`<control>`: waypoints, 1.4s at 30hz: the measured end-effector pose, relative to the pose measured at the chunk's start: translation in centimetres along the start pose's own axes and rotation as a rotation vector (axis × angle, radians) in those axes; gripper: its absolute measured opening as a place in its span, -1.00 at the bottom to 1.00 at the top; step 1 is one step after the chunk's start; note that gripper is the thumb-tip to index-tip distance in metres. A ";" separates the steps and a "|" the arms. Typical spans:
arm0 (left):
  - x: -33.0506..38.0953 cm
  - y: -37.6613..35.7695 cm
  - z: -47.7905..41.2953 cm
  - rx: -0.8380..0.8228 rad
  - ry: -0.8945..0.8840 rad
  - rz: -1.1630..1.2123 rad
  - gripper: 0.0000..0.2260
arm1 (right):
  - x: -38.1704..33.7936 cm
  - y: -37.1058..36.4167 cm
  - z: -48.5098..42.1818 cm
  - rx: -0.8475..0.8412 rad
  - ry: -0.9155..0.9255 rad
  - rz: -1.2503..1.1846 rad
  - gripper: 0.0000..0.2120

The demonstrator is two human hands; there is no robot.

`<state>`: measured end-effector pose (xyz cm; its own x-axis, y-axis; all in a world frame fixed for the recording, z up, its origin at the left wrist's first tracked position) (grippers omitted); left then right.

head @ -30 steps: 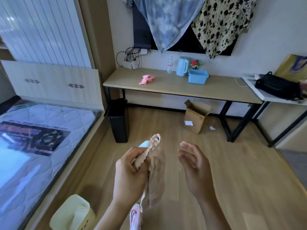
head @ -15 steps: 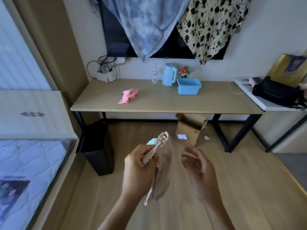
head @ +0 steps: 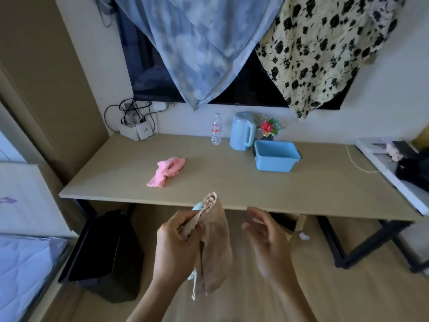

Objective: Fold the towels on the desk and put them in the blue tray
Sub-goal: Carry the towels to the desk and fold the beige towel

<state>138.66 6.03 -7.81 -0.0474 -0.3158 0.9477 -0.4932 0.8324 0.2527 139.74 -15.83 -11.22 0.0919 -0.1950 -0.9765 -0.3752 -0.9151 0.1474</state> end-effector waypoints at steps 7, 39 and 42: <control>-0.4 -7.9 -11.7 0.092 0.035 -0.011 -0.76 | 1.0 -4.1 -14.6 -0.092 0.016 0.033 -0.74; -11.5 -28.5 -43.3 -0.072 0.119 -0.065 -0.80 | 12.6 -27.2 -46.9 -0.300 -0.388 -0.082 -0.96; -13.3 -26.9 -45.2 0.076 0.168 -0.225 -0.88 | 13.5 -26.7 -47.2 -0.252 -0.436 -0.097 -0.89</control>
<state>191.83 8.47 -18.41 0.2119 -0.4035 0.8901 -0.5393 0.7113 0.4508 194.54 -10.67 -20.91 -0.2980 0.0112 -0.9545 -0.1454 -0.9888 0.0338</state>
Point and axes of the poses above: each hand's wrist, its own z-axis away from the middle knuckle, its own y-axis out of the back of the hand, x = y × z, the point moved 7 cm from there along -z, towards the middle knuckle, and after that the axes turned 13 degrees about x, right-handed, at the moved point
